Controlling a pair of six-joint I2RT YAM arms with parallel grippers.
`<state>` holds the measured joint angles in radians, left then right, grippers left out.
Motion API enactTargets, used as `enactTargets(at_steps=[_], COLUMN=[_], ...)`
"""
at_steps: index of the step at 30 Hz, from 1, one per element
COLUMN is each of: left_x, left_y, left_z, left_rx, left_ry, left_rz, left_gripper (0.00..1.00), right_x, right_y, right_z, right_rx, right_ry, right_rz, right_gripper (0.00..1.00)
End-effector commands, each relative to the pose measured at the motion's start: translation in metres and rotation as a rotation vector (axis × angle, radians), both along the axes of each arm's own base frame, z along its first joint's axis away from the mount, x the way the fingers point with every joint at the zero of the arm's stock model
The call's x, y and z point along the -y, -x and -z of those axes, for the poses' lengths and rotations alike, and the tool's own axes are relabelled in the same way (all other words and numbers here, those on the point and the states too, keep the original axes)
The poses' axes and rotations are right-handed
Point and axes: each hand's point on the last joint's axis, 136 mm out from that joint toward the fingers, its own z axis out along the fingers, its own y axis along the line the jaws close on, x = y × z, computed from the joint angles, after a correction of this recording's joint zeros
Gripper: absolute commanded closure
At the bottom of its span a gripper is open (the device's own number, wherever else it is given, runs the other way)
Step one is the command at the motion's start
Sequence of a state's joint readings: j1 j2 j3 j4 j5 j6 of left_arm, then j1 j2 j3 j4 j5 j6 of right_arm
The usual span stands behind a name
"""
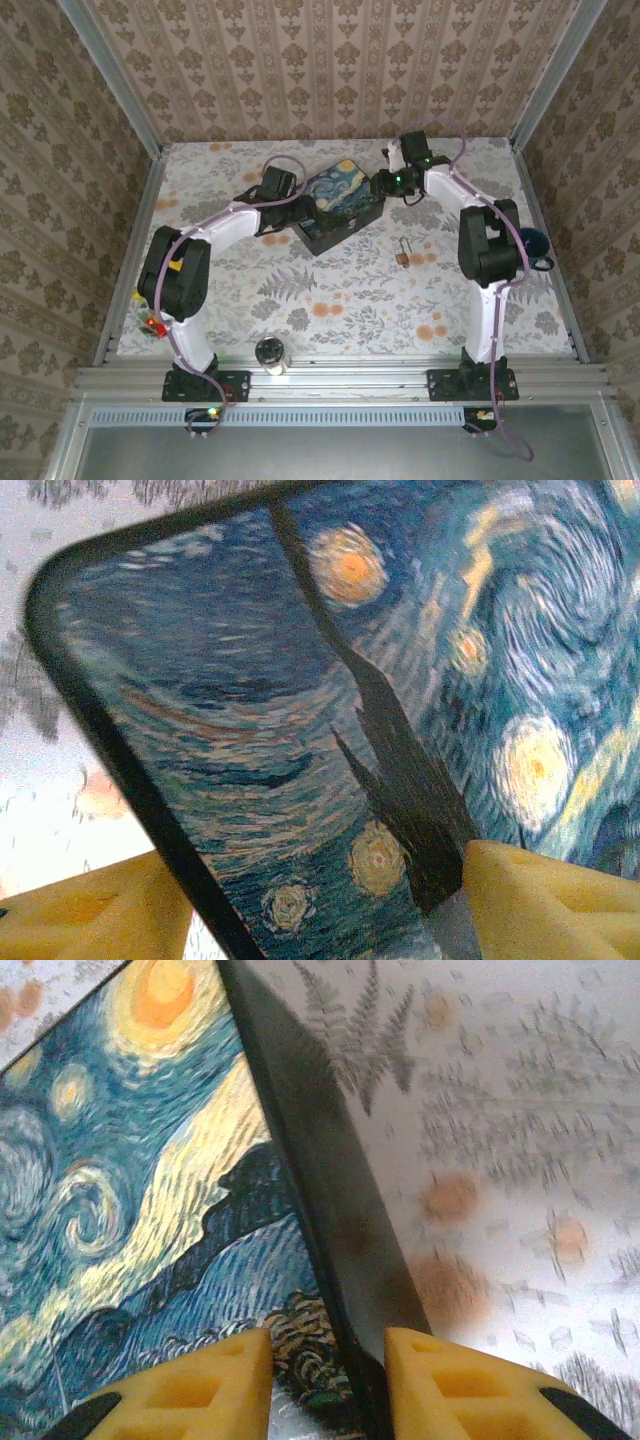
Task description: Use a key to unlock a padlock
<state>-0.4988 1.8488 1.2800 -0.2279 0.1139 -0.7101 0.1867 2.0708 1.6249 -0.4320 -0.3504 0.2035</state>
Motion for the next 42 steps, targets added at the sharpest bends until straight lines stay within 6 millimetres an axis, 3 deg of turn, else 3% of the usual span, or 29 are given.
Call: enactTargets(at_steps=[1, 6, 11, 15, 21, 23, 24, 25, 30, 35, 38, 42], left_x=[0.030, 0.031, 0.028, 0.006, -0.056, -0.074, -0.085, -0.096, -0.157, -0.200, -0.216, -0.222], left_y=[-0.015, -0.024, -0.024, -0.027, -0.032, -0.026, -0.022, -0.017, 0.016, 0.054, 0.072, 0.080], left_z=[-0.024, -0.030, -0.025, -0.034, -0.060, -0.073, -0.081, -0.088, -0.114, -0.119, -0.119, -0.111], left_rx=[0.066, 0.081, 0.067, 0.098, 0.168, 0.210, 0.240, 0.274, 0.466, 0.691, 0.827, 0.889], left_ry=[0.076, 0.073, 0.069, 0.043, 0.000, -0.030, -0.060, -0.101, -0.368, -0.518, -0.522, -0.565], left_rz=[0.108, 0.117, 0.110, 0.063, -0.042, -0.062, -0.071, -0.082, -0.172, -0.261, -0.317, -0.289], left_gripper=[0.29, 0.29, 0.26, 0.17, 0.00, 0.00, 0.00, 0.00, 0.00, 0.00, 0.00, 0.00], right_x=[-0.030, -0.034, -0.021, -0.002, 0.028, 0.040, 0.047, 0.055, 0.099, 0.128, 0.147, 0.151], right_y=[0.040, 0.081, 0.093, 0.095, 0.111, 0.120, 0.125, 0.132, 0.159, 0.183, 0.188, 0.188], right_z=[0.002, 0.012, 0.012, -0.004, -0.050, -0.069, -0.079, -0.091, -0.125, -0.143, -0.138, -0.113], right_rx=[-0.066, -0.099, -0.083, -0.037, 0.108, 0.172, 0.212, 0.258, 0.459, 0.659, 0.762, 0.867], right_ry=[-0.084, -0.041, 0.041, 0.138, 0.210, 0.235, 0.251, 0.266, 0.392, 0.417, 0.464, 0.504], right_rz=[-0.018, 0.015, 0.048, 0.084, 0.154, 0.183, 0.195, 0.212, 0.327, 0.428, 0.511, 0.502], right_gripper=[0.66, 0.61, 0.49, 0.46, 0.41, 0.39, 0.25, 0.00, 0.00, 0.00, 0.00, 0.00])
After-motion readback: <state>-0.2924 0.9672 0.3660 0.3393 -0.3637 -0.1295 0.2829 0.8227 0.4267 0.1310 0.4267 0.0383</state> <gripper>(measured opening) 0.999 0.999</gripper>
